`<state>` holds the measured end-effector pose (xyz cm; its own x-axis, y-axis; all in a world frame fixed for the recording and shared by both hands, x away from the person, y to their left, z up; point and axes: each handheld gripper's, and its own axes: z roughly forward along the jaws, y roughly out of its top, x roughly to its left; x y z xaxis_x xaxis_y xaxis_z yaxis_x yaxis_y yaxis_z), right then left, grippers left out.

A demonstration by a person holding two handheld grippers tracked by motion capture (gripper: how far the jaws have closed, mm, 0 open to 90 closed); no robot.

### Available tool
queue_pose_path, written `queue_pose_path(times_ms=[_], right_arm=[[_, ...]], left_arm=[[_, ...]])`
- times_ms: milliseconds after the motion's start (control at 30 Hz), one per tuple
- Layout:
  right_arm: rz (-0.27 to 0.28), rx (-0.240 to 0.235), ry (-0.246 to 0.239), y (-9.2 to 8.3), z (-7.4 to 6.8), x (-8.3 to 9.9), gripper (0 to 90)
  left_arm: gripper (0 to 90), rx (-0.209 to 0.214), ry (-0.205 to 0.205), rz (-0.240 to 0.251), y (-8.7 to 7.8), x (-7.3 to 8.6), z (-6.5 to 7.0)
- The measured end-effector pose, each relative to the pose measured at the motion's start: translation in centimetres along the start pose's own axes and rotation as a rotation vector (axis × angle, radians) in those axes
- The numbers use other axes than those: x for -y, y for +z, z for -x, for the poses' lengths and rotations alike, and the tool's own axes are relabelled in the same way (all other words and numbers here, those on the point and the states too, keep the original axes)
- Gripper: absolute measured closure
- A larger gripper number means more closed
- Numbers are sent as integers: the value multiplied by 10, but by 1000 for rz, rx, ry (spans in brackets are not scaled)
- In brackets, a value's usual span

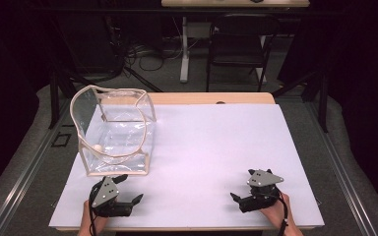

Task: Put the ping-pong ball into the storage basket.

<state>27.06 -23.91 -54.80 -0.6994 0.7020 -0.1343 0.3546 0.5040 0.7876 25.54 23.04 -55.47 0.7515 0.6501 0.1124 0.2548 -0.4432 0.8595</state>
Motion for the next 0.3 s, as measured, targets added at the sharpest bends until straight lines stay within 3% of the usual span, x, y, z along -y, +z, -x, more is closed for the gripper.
queue_pose_path(times_ms=[300], right_arm=[[18,9,5,-1,-1,4,2]], left_arm=[[163,5,0,-14,2,0,-1]])
